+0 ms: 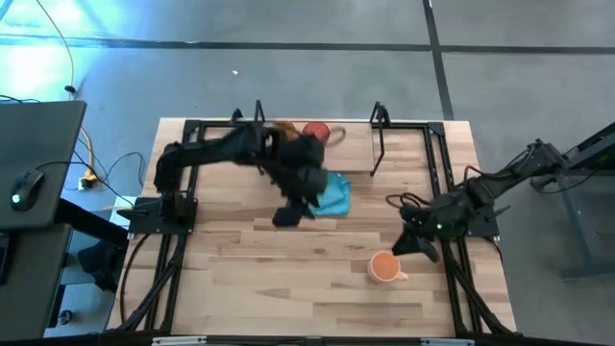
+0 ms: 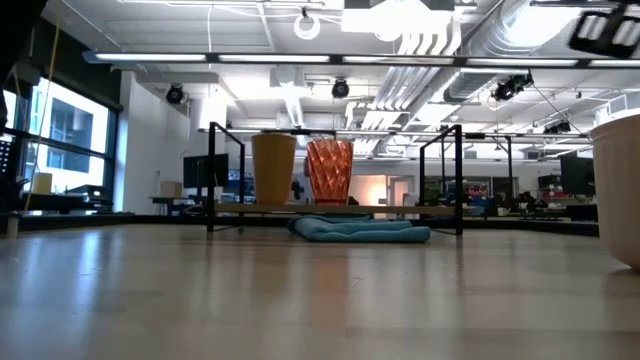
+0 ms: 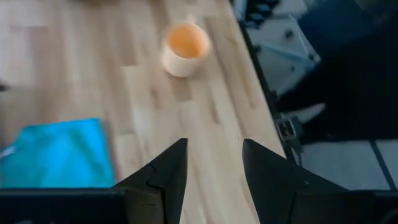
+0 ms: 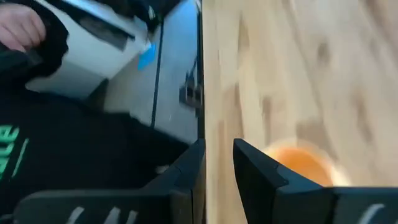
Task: Stack small to large cups/mugs on shelf
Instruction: Put the light orange mug on the shelf
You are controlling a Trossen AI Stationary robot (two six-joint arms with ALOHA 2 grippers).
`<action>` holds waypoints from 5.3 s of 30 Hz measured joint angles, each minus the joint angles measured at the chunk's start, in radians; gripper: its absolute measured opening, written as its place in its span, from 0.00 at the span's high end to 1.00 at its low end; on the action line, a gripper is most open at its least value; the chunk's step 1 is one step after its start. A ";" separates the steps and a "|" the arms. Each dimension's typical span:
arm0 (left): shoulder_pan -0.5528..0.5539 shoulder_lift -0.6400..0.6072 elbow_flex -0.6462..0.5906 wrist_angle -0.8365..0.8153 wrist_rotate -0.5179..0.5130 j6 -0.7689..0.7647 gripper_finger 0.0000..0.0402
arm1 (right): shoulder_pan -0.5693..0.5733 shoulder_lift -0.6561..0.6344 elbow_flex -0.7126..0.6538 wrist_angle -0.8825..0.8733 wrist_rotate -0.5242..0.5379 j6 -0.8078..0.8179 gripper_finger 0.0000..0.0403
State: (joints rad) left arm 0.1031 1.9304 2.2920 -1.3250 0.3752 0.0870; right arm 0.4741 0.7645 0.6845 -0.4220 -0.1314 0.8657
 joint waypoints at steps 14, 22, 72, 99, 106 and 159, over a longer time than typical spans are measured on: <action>-0.107 0.000 -0.122 0.128 0.000 -0.076 0.64 | 0.348 0.052 0.008 -0.111 0.200 0.368 0.82; -0.103 0.000 -0.161 0.187 -0.005 -0.089 0.64 | 0.479 0.178 0.007 -0.151 0.369 0.521 0.82; -0.124 0.001 -0.181 0.093 -0.077 -0.079 0.64 | 0.580 0.430 0.008 -0.140 0.381 0.664 0.82; -0.123 0.001 -0.181 0.087 -0.070 -0.009 0.64 | 0.532 0.429 0.008 -0.218 0.321 0.736 0.53; -0.122 0.001 -0.181 0.087 -0.068 -0.009 0.64 | 0.530 0.429 0.008 -0.210 0.324 0.700 0.43; -0.026 -0.206 -0.470 0.102 -0.189 -0.111 0.64 | 0.344 0.558 0.008 -0.114 0.216 0.409 0.50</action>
State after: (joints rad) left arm 0.0766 1.7246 1.8219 -1.2225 0.1865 -0.0237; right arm 0.8177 1.3228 0.6926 -0.5364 0.0845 1.2747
